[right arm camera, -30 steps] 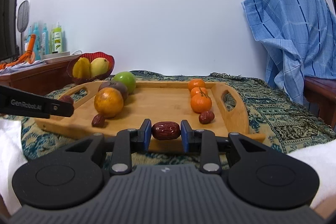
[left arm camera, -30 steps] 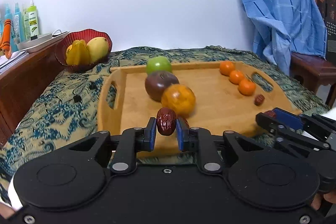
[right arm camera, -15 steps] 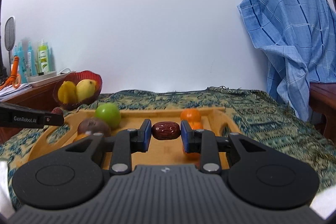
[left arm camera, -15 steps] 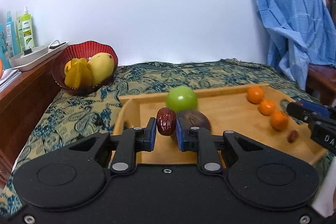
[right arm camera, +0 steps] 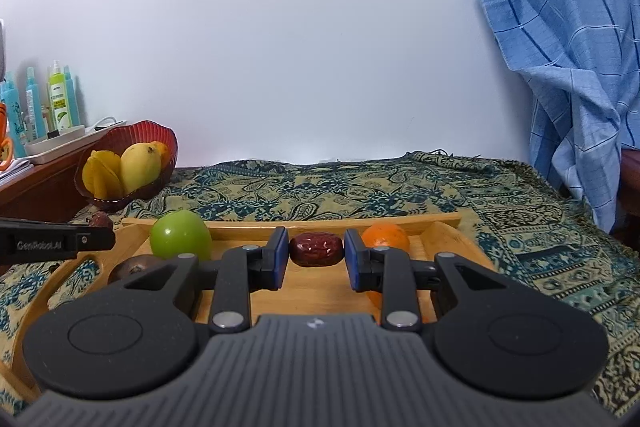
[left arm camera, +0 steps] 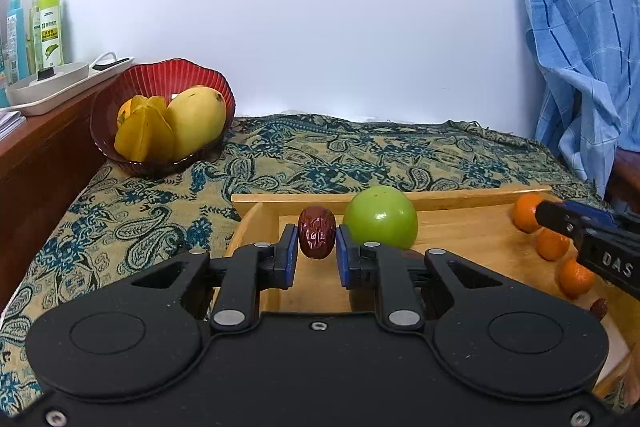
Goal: Organize fruits
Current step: 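Carry both red dates over the wooden tray with both grippers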
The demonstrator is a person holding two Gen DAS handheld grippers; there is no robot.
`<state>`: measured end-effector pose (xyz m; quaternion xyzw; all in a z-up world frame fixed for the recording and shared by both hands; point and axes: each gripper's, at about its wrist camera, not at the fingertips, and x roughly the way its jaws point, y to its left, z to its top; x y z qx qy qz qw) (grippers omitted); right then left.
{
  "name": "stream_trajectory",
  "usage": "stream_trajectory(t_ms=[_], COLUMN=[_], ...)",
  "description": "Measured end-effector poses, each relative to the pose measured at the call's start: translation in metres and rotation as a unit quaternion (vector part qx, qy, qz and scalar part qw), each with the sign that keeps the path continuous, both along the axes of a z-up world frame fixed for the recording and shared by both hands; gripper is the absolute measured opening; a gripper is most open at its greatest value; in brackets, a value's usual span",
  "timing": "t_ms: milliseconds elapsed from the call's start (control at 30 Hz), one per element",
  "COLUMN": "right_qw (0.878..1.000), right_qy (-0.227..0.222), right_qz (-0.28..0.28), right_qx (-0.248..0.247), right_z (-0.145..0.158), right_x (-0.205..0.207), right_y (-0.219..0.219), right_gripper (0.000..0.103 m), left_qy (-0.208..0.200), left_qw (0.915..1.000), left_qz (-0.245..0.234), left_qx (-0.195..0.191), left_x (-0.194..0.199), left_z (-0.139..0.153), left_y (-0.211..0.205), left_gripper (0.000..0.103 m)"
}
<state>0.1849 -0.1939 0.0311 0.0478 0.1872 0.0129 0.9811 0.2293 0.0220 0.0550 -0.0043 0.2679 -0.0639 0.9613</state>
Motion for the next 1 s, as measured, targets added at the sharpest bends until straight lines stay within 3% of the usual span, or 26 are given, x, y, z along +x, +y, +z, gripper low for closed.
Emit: stream_trajectory(t_ms=[1000], right_qw=[0.998], right_qy=[0.061], right_qz=[0.011], right_qx=[-0.004], right_z=[-0.007], right_x=[0.051], right_y=[0.001], right_gripper=[0.036], left_qy=[0.04], left_qw=[0.9991], left_qz=[-0.004], left_qx=[0.013], left_x=[0.033], left_z=[-0.014], left_y=[-0.01], left_gripper=[0.019])
